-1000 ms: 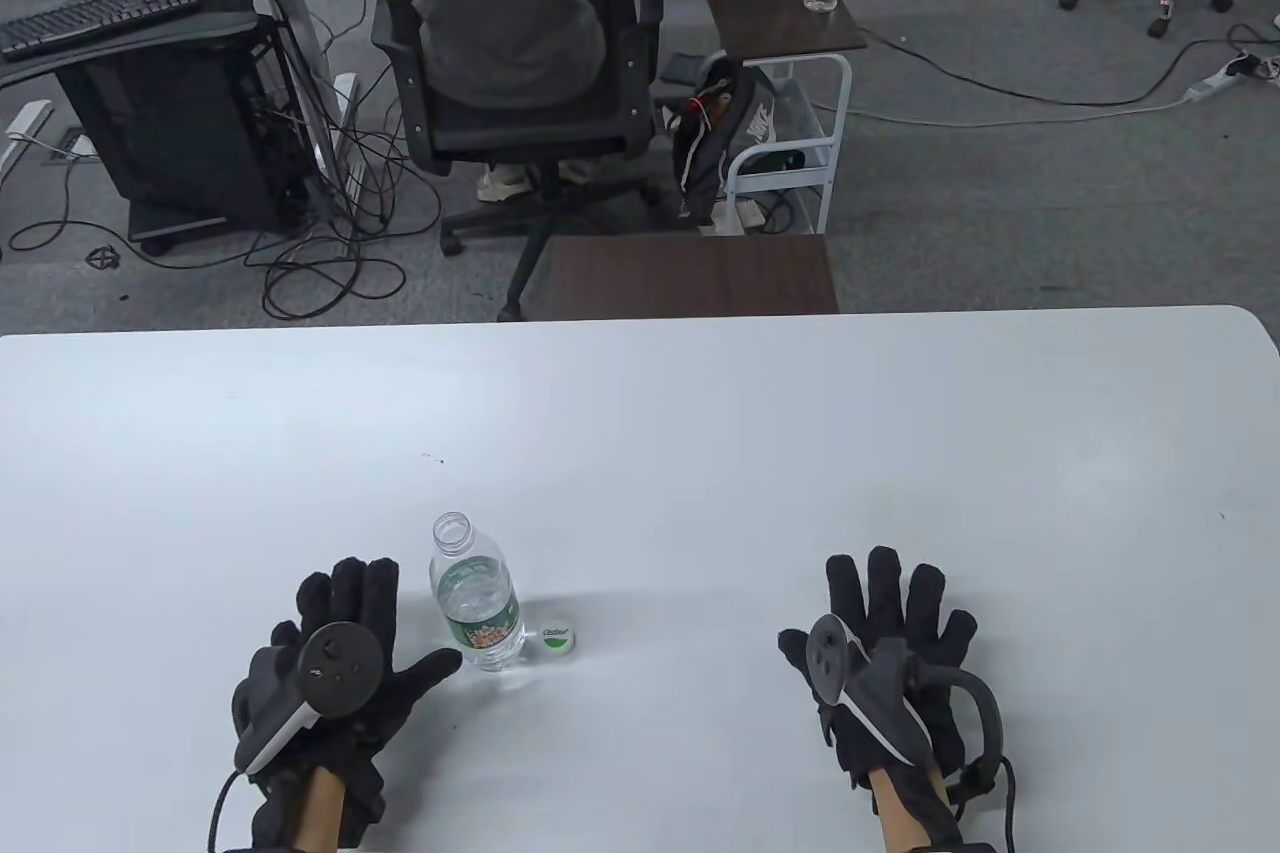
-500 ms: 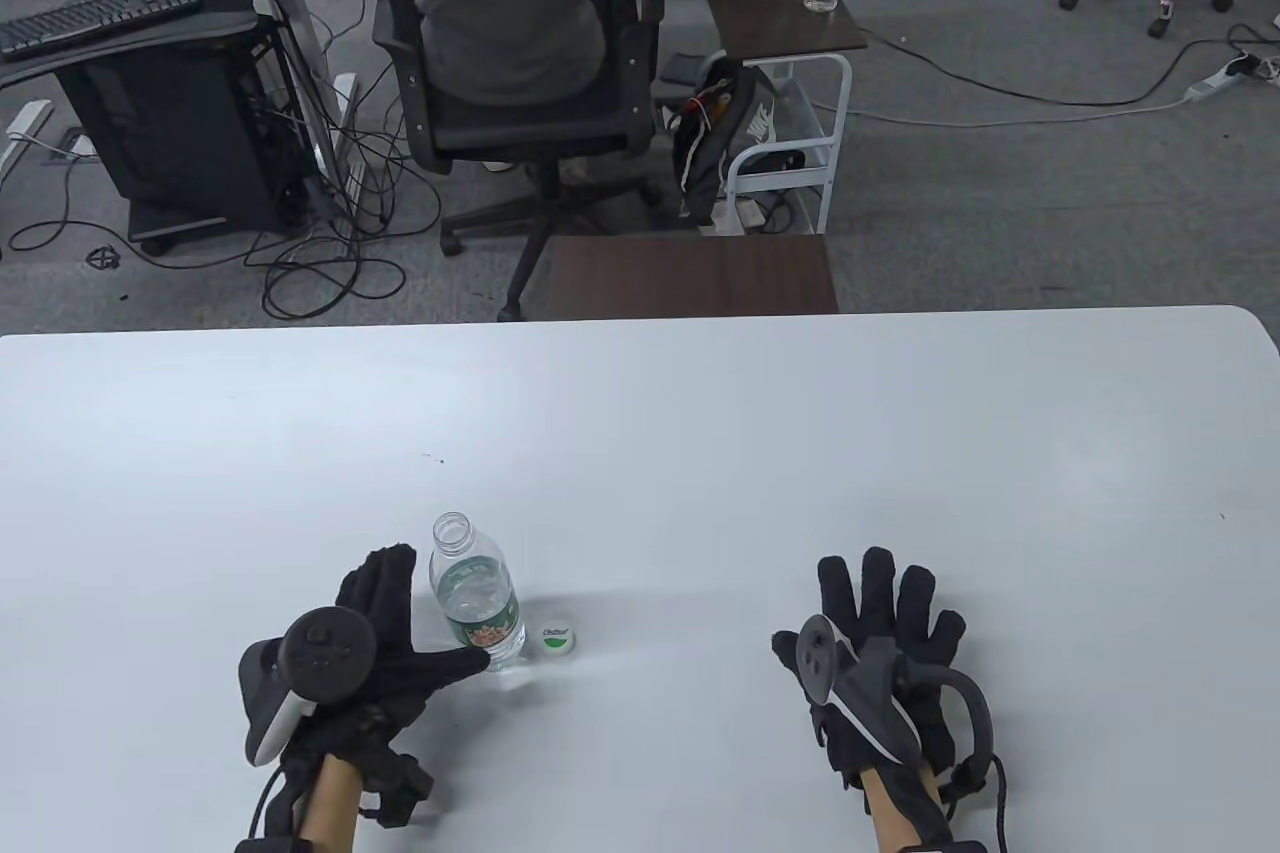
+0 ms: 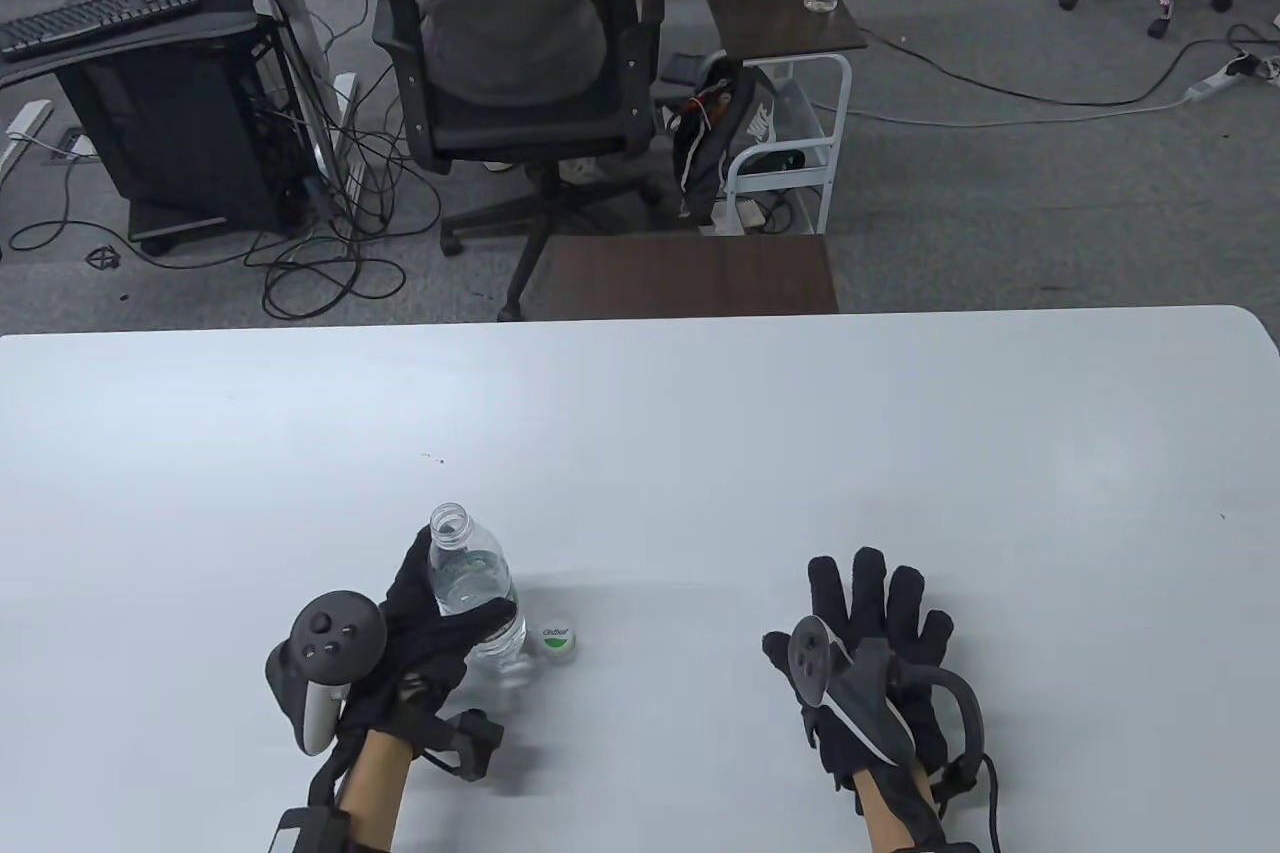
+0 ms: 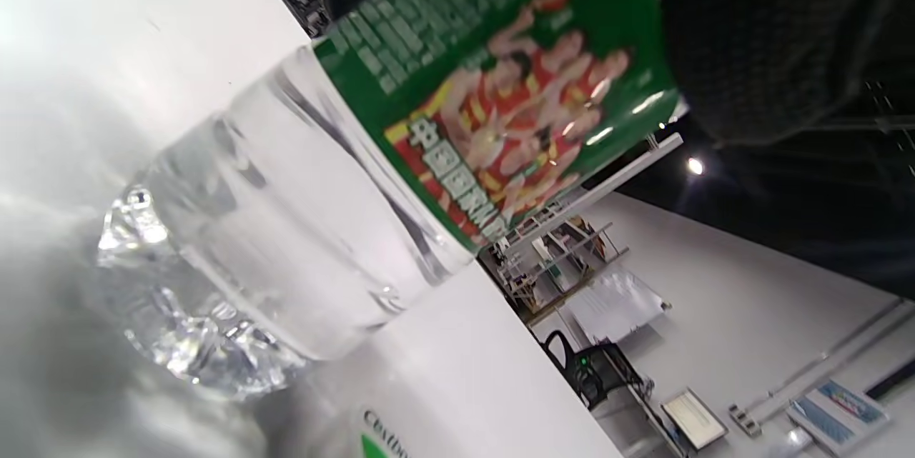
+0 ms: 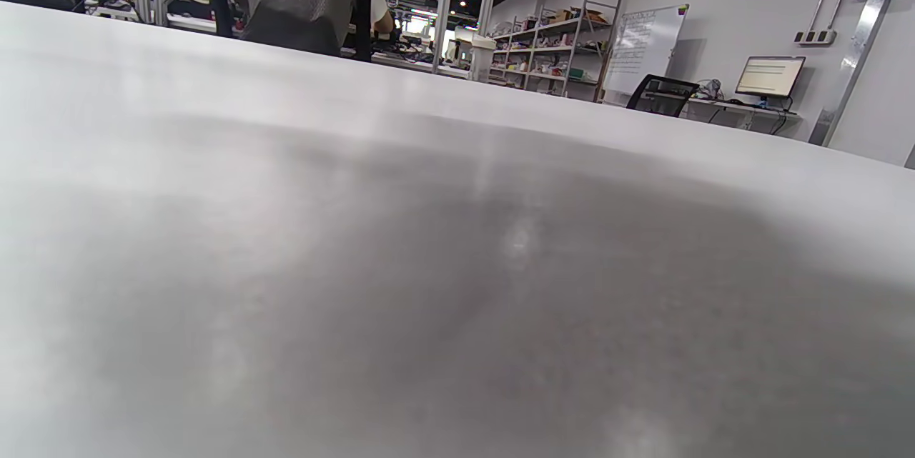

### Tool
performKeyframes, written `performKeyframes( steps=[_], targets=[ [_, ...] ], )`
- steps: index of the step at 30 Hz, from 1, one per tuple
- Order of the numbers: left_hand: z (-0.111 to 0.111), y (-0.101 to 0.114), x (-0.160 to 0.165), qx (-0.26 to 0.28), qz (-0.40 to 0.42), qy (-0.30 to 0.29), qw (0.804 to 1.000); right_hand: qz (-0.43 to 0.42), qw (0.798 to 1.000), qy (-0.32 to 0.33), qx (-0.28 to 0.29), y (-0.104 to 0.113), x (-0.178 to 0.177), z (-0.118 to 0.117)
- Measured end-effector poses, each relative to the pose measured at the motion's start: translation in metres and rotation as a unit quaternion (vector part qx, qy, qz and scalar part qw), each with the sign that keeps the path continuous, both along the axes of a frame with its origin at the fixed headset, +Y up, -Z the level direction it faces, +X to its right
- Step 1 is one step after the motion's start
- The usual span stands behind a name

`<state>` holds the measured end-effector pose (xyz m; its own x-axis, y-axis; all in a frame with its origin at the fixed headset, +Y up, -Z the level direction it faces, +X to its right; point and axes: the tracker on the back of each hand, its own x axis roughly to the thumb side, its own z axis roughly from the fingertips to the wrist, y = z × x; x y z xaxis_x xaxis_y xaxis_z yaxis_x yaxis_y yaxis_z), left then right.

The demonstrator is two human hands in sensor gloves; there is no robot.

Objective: Close mineral water bottle cap

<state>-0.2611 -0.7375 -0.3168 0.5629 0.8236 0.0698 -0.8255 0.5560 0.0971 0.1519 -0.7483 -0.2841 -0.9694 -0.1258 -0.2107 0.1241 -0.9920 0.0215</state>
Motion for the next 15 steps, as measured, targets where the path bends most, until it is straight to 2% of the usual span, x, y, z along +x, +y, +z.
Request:
performKeyframes(
  steps=[1,5,6,8,9,11,12,15],
  targets=[
    [0.001,0.000,0.000,0.011,0.004,0.016,1.000,0.000,1.000,-0.001,-0.003,-0.001,0.001,0.000],
    [0.005,0.007,-0.001,0.039,-0.005,0.018,0.999,0.002,1.000,-0.003,-0.007,-0.003,0.001,-0.001],
    [0.005,0.014,0.000,0.048,-0.002,0.016,0.999,-0.004,1.000,0.000,-0.009,-0.002,0.001,0.000],
    [0.010,0.018,0.003,0.038,-0.033,0.030,0.998,-0.007,1.000,0.007,-0.009,-0.003,-0.002,-0.001],
    [0.010,0.018,0.004,0.054,-0.031,0.030,0.998,-0.008,1.000,0.009,-0.011,-0.003,-0.005,-0.001],
    [0.010,0.015,0.005,0.043,0.009,0.029,0.999,-0.001,1.000,0.014,-0.017,-0.004,-0.010,-0.001],
    [0.012,0.013,0.004,0.046,0.015,0.048,0.998,0.002,1.000,0.017,-0.016,-0.004,-0.012,-0.001],
    [0.013,0.017,0.000,0.052,0.052,0.039,0.997,0.001,1.000,0.023,-0.009,-0.001,-0.015,0.000]
  ],
)
